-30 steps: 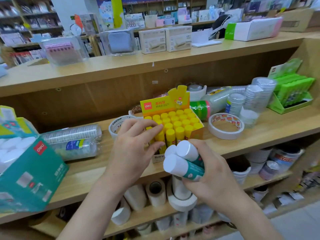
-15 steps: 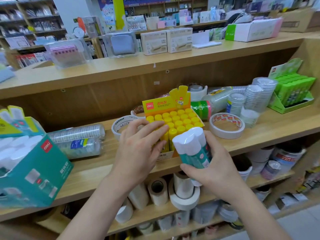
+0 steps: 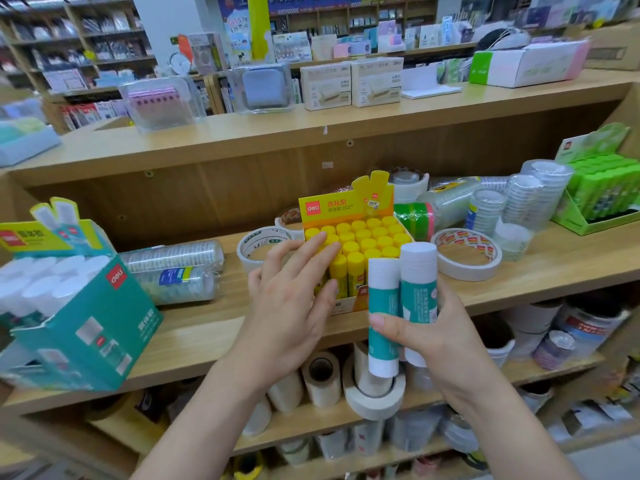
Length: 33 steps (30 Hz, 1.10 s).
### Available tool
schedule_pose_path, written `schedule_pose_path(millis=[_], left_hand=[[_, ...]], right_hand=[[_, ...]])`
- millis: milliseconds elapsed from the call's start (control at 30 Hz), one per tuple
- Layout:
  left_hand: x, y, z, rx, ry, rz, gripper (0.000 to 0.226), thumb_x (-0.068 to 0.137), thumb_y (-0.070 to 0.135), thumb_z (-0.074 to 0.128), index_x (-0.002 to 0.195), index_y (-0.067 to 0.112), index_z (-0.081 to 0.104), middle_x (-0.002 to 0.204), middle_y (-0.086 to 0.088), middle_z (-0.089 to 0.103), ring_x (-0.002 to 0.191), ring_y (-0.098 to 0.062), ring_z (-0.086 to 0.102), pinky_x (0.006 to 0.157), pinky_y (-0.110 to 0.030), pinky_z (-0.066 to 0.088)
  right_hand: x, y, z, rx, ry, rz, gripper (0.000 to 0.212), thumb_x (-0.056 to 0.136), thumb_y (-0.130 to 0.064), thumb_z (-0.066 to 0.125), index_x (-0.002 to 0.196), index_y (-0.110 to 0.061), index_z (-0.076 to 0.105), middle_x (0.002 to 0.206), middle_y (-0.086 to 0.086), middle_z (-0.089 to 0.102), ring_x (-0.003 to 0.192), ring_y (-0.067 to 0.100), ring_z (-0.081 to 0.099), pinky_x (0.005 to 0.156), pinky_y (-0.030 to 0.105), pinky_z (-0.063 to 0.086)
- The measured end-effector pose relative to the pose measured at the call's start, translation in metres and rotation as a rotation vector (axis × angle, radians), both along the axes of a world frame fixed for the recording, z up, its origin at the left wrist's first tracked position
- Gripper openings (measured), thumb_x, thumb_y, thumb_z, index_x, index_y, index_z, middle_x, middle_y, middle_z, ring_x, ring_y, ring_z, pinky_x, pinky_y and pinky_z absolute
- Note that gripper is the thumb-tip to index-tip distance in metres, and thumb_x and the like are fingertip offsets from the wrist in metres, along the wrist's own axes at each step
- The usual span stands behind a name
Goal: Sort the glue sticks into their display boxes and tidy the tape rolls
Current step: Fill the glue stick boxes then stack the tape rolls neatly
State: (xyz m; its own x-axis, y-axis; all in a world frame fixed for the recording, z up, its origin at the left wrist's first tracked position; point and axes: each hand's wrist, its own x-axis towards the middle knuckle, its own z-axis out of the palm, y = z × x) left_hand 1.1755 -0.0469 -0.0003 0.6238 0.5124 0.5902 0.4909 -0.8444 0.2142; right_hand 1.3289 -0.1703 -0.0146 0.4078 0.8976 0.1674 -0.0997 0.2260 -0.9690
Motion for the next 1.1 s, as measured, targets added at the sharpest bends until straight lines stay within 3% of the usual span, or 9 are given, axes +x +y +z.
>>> schedule_pose_path(millis=[67,167,300,533,667,733,833,900,1100], left_hand=[[0.000,-0.016,0.010,-0.078,-0.133,-0.015,0.045,0.095,0.047,0.041,0.137,0.030,0.049,0.131,0.010,0.051,0.122,-0.015,0.040,0.094,-0.029,0.035],[0.002,-0.040,0.025,-0.461,-0.350,-0.163,0.044,0.087,0.053,0.050,0.126,0.034,0.057,0.100,0.011,0.057,0.095,-0.012,0.054,0.076,-0.020,0.046],[-0.008,-0.043,0.033,-0.765,-0.496,-0.180,0.041,0.073,0.041,0.077,0.113,0.037,0.065,0.095,0.005,0.067,0.087,-0.016,0.061,0.070,-0.035,0.058],[-0.053,-0.048,0.038,-0.885,-0.749,-0.286,0.035,0.087,0.013,0.059,0.121,0.020,0.062,0.115,-0.005,0.069,0.108,-0.023,0.065,0.086,-0.035,0.055],[-0.085,-0.057,0.047,-0.895,-0.916,-0.277,0.027,0.088,0.019,0.052,0.110,0.028,0.065,0.098,-0.004,0.068,0.090,-0.023,0.067,0.078,-0.041,0.056],[-0.104,-0.059,0.051,-0.888,-0.991,-0.219,0.025,0.088,0.017,0.048,0.105,0.026,0.065,0.087,-0.007,0.062,0.079,-0.021,0.063,0.071,-0.038,0.054],[-0.134,-0.059,0.057,-0.860,-1.082,-0.117,0.021,0.085,0.017,0.047,0.090,0.028,0.064,0.080,-0.009,0.054,0.064,-0.020,0.053,0.056,-0.030,0.048],[-0.157,-0.057,0.059,-0.811,-1.037,-0.027,0.007,0.084,0.026,0.053,0.082,0.030,0.058,0.069,-0.007,0.052,0.054,-0.018,0.048,0.047,-0.027,0.043],[-0.217,-0.045,0.050,-0.719,-0.667,0.095,0.032,0.065,0.052,0.072,0.079,0.027,0.059,0.063,0.006,0.060,0.052,-0.007,0.050,0.047,-0.021,0.041]], right_hand=[[-0.002,0.003,0.002,0.017,0.031,0.064,0.063,0.060,-0.022,0.084,0.117,-0.012,0.059,0.096,0.008,0.069,0.090,0.022,0.067,0.075,0.031,0.053],[-0.009,0.008,0.007,0.061,0.054,0.195,0.061,0.068,-0.014,0.082,0.123,-0.007,0.056,0.108,0.014,0.069,0.101,0.029,0.067,0.082,0.041,0.054],[-0.020,0.014,0.019,0.064,0.023,0.289,0.053,0.070,-0.004,0.076,0.120,-0.008,0.058,0.104,0.012,0.072,0.099,0.027,0.070,0.077,0.031,0.055],[-0.041,0.037,0.030,0.082,0.127,0.370,0.028,0.075,-0.011,0.069,0.102,-0.009,0.073,0.104,0.014,0.073,0.098,0.029,0.070,0.077,0.033,0.057],[-0.071,0.049,0.035,0.067,0.156,0.402,0.049,0.072,-0.028,0.078,0.117,-0.012,0.064,0.094,0.015,0.073,0.082,0.036,0.071,0.068,0.043,0.058],[-0.088,0.053,0.041,0.054,0.180,0.398,0.059,0.075,-0.021,0.078,0.129,-0.029,0.055,0.081,0.014,0.069,0.069,0.037,0.069,0.059,0.040,0.057],[-0.115,0.058,0.052,0.073,0.180,0.423,0.033,0.074,-0.018,0.071,0.097,-0.041,0.069,0.077,0.014,0.068,0.065,0.036,0.068,0.057,0.038,0.056],[-0.133,0.062,0.054,0.086,0.184,0.443,0.010,0.074,-0.026,0.079,0.079,-0.032,0.073,0.078,0.014,0.069,0.067,0.034,0.070,0.058,0.035,0.056],[-0.198,0.080,0.060,0.141,0.107,0.343,0.025,0.073,-0.026,0.073,0.093,-0.039,0.066,0.086,0.012,0.073,0.078,0.026,0.071,0.071,0.040,0.058]])
